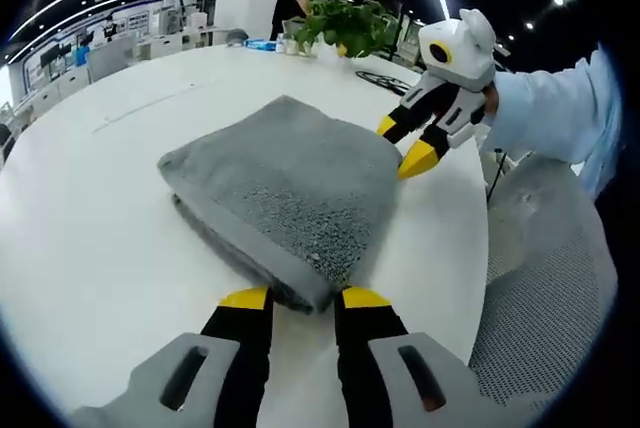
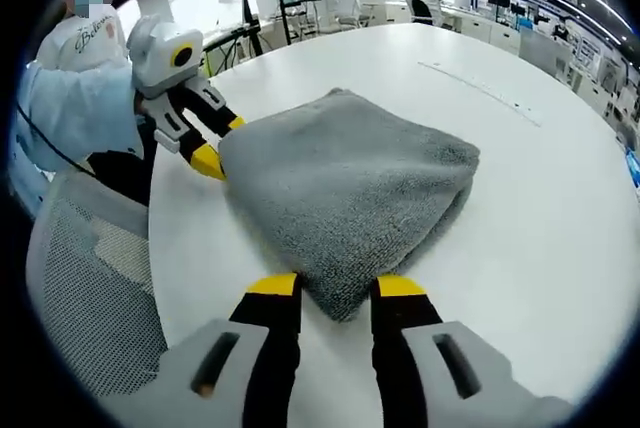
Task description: Fold the towel on the table until its edges align and the towel forms a compact rectangular stack.
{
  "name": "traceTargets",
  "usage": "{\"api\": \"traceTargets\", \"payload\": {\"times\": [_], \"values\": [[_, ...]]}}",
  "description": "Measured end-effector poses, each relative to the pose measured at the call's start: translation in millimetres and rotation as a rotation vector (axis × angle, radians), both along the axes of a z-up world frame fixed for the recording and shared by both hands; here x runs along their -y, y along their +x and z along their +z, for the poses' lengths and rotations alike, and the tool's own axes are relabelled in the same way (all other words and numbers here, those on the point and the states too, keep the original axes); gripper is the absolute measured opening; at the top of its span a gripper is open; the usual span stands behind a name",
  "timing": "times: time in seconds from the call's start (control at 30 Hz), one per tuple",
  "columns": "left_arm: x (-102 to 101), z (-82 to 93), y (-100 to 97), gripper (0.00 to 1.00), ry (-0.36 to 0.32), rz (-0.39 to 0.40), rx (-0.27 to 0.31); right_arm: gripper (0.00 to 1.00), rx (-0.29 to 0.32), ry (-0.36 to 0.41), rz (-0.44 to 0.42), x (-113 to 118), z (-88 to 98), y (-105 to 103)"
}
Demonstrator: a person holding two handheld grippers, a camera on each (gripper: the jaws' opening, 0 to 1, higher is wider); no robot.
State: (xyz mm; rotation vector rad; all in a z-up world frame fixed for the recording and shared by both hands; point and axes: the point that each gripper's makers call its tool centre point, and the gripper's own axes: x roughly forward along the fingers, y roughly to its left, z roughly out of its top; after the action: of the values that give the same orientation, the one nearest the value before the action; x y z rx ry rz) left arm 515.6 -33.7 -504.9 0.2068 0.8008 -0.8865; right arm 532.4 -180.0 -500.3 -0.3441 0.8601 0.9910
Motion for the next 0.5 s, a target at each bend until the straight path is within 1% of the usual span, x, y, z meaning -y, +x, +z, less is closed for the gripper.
{"api": "traceTargets", "payload": {"times": [0.07, 0.17, 0.2, 0.33, 0.37, 0.43, 0.5], "values": [[1.1, 0.6, -0.4, 0.19, -0.003, -0.015, 0.002, 0.22, 0.007, -0.003, 0.002, 0.1, -0.6, 0.7], [2.1, 0.0, -0.3, 0.16, 0.0, -0.023, 0.005, 0.19, 0.009, -0.003, -0.002, -1.0, 0.0, 1.0], [2.4, 0.7, 0.2, 0.15, -0.01, -0.024, -0.001, 0.17, 0.011, -0.004, -0.002, -0.9, 0.1, 1.9], [2.6, 2.0, 3.2, 0.14, -0.012, -0.021, -0.006, 0.16, 0.008, -0.005, -0.011, -1.2, -0.2, 7.5], [1.6, 2.2, 6.8, 0.14, -0.013, -0.019, -0.008, 0.16, 0.009, -0.006, -0.013, -1.1, -0.2, 9.2], [0.5, 4.0, 14.9, 0.14, -0.013, -0.012, -0.007, 0.16, 0.014, -0.008, -0.019, -1.9, 0.4, 16.6], [3.6, 6.2, 15.5, 0.14, -0.013, -0.007, -0.005, 0.16, 0.014, -0.011, -0.027, -1.6, 0.1, 24.0]]}}
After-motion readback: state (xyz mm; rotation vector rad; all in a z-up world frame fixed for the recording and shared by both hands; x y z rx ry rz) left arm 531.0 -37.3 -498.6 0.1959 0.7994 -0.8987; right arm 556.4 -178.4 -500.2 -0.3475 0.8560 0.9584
